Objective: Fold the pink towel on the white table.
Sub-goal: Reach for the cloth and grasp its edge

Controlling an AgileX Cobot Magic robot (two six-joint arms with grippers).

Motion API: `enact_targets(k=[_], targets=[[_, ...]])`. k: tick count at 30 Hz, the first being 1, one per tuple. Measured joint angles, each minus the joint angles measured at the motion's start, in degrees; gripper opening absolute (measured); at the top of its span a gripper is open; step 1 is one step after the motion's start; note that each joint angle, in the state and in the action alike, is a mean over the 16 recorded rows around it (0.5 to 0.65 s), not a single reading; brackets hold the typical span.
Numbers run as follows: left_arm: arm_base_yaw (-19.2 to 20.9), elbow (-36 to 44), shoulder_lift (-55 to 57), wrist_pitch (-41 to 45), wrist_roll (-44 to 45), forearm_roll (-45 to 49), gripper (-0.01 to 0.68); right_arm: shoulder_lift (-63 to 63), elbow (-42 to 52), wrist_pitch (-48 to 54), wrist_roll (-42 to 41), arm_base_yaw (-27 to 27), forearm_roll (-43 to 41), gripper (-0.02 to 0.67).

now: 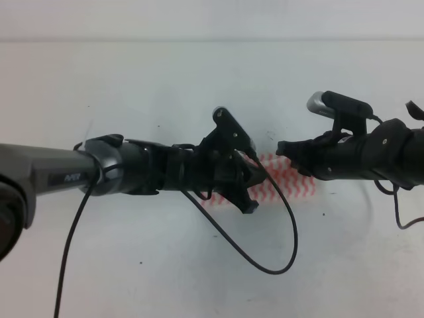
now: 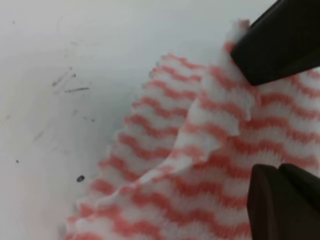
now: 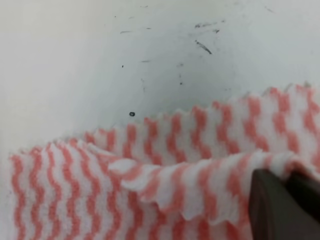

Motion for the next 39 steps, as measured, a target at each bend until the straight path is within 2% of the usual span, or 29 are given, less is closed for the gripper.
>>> enact_targets(k=[31, 39], targets=[[-0.66, -7.94, 6.63, -2.39, 0.16, 1.68, -0.006, 0.0, 0.0, -0.3, 0.0, -0.01, 0.24, -0.014], [-0.66, -8.16, 6.63, -3.76, 1.05, 1.12, -0.005, -0.13, 0.0, -0.48, 0.0, -0.02, 1.41, 0.058]])
